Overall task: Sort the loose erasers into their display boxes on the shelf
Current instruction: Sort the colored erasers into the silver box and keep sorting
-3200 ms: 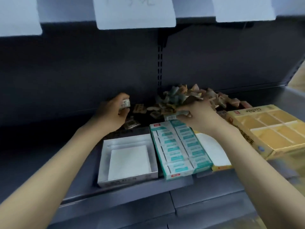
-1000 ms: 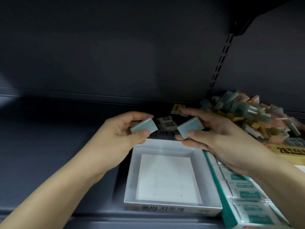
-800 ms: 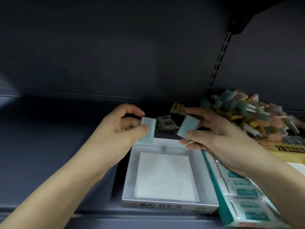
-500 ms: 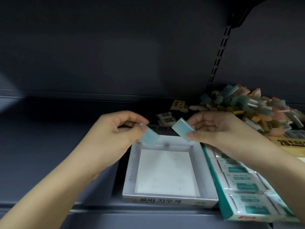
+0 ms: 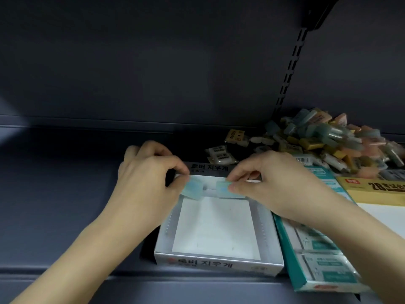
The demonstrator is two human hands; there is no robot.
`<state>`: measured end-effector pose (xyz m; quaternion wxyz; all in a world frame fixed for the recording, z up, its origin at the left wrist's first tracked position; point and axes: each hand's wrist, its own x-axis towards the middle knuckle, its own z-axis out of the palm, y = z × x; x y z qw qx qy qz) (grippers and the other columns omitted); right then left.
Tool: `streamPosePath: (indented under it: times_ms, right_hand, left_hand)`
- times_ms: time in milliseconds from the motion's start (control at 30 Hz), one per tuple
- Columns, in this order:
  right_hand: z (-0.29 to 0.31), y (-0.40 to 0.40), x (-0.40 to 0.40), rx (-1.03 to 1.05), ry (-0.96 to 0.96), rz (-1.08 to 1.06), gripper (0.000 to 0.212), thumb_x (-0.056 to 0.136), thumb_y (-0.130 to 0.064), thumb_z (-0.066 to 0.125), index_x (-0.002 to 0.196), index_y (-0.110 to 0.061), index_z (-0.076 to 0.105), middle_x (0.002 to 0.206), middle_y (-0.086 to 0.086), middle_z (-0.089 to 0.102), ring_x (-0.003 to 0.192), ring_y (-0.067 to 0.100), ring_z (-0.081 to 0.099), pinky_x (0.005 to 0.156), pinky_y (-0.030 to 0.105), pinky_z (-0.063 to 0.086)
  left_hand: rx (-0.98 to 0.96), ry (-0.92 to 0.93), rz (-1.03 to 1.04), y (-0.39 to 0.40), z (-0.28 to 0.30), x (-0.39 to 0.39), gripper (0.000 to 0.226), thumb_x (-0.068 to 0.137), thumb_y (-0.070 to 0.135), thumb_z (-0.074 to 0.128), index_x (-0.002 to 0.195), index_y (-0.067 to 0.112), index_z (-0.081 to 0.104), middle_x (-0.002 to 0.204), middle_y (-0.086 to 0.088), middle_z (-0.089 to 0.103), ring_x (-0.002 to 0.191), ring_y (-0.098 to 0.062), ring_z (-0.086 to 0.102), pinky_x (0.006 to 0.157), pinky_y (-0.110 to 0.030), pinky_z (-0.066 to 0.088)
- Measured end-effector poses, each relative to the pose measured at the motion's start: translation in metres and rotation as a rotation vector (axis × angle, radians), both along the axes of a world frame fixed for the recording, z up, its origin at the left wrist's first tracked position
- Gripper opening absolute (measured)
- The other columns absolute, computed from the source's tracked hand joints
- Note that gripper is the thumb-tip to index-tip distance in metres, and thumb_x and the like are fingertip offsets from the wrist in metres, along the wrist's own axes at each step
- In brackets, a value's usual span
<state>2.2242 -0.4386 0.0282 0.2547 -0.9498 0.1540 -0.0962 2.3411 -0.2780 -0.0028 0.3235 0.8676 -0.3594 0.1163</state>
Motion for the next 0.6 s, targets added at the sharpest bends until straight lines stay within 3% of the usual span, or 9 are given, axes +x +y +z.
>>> streamPosePath:
  times_ms: [100, 233, 333, 467, 600]
  right_hand:
    - [-0.001, 0.003, 0.002, -0.015, -0.007, -0.006, 0.008, 0.084, -0.033, 0.066, 0.090, -0.033, 0.071, 0.086, -0.019, 0.065, 0.081, -0.007, 0.057, 0.064, 0.004, 0.041]
    - [-0.002, 0.010, 0.006, -0.020, -0.025, -0.027, 0.003, 0.080, -0.030, 0.070, 0.081, -0.029, 0.068, 0.076, -0.015, 0.063, 0.073, -0.003, 0.056, 0.062, 0.004, 0.040]
    - [-0.005, 0.016, 0.009, -0.097, -0.064, -0.060, 0.012, 0.078, -0.029, 0.071, 0.072, -0.026, 0.062, 0.066, -0.013, 0.056, 0.067, 0.003, 0.052, 0.057, 0.013, 0.038]
    - [-0.012, 0.024, 0.009, -0.289, -0.086, -0.046, 0.004, 0.084, -0.025, 0.063, 0.083, -0.024, 0.066, 0.092, -0.008, 0.052, 0.084, 0.014, 0.051, 0.069, 0.027, 0.038]
    - [-0.008, 0.020, 0.008, -0.326, -0.079, 0.011, 0.012, 0.087, -0.026, 0.061, 0.096, -0.029, 0.067, 0.096, -0.008, 0.044, 0.090, 0.016, 0.050, 0.072, 0.028, 0.035]
  left_hand:
    - [0.054, 0.013, -0.032, 0.000, -0.001, 0.002, 0.023, 0.080, 0.015, 0.067, 0.100, 0.027, 0.066, 0.107, 0.010, 0.047, 0.099, -0.013, 0.044, 0.082, -0.023, 0.033]
    - [0.171, 0.148, -0.098, -0.003, 0.005, 0.008, 0.045, 0.085, 0.024, 0.061, 0.128, 0.031, 0.049, 0.121, 0.013, 0.050, 0.092, -0.006, 0.045, 0.072, -0.014, 0.032]
    - [0.266, 0.205, -0.207, -0.005, 0.010, 0.010, 0.065, 0.077, 0.039, 0.069, 0.136, 0.030, 0.043, 0.128, 0.016, 0.048, 0.109, -0.004, 0.046, 0.083, -0.011, 0.032]
    - [0.337, 0.173, -0.184, -0.007, 0.012, 0.011, 0.076, 0.068, 0.044, 0.075, 0.136, 0.032, 0.042, 0.127, 0.012, 0.048, 0.115, -0.008, 0.046, 0.100, -0.028, 0.037]
    - [0.341, 0.140, -0.160, -0.008, 0.012, 0.010, 0.073, 0.071, 0.043, 0.073, 0.136, 0.034, 0.042, 0.129, 0.012, 0.049, 0.117, -0.011, 0.047, 0.101, -0.037, 0.037]
